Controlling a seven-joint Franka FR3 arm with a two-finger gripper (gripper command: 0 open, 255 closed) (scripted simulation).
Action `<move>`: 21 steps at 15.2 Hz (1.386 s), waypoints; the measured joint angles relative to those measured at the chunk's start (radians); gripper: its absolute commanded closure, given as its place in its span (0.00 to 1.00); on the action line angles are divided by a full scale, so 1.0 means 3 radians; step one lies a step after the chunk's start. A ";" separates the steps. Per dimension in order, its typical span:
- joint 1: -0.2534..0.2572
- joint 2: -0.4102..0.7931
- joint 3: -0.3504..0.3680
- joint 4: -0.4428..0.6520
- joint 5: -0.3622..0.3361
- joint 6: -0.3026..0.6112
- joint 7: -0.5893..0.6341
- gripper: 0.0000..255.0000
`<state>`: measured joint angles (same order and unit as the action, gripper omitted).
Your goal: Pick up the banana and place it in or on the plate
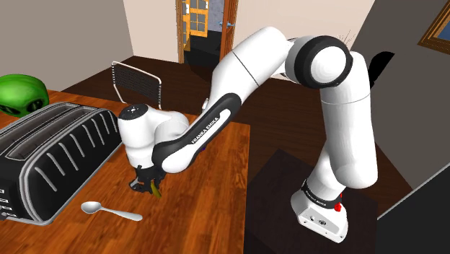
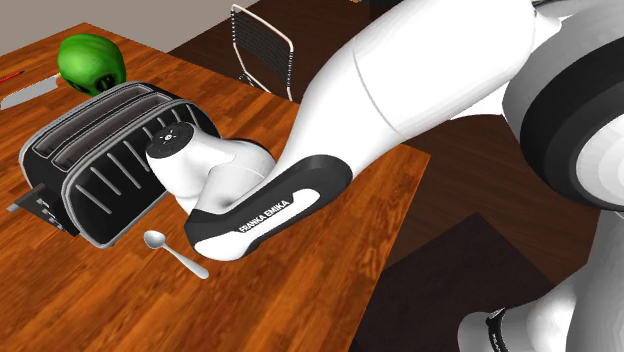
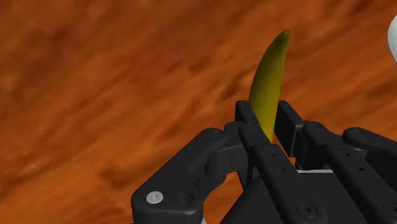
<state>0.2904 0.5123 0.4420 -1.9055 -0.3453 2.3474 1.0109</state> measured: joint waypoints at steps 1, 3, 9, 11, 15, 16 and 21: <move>-0.0003 -0.0017 0.0009 0.0012 0.0013 -0.0027 -0.0008 1.00; -0.0027 -0.0079 0.0033 0.0011 0.0051 -0.0083 -0.0038 1.00; -0.0078 -0.0255 0.0102 0.0041 0.0164 -0.0272 -0.0115 1.00; -0.0090 -0.0315 0.0126 0.0063 0.0204 -0.0347 -0.0137 1.00; -0.0106 -0.0392 0.0158 0.0144 0.0264 -0.0495 -0.0180 1.00; -0.0115 -0.0428 0.0168 0.0145 0.0286 -0.0528 -0.0194 1.00; -0.0218 -0.0338 0.0110 0.0389 0.0291 -0.0671 -0.0401 1.00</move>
<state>0.2248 0.4111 0.4752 -1.7888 -0.2581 2.1459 0.8906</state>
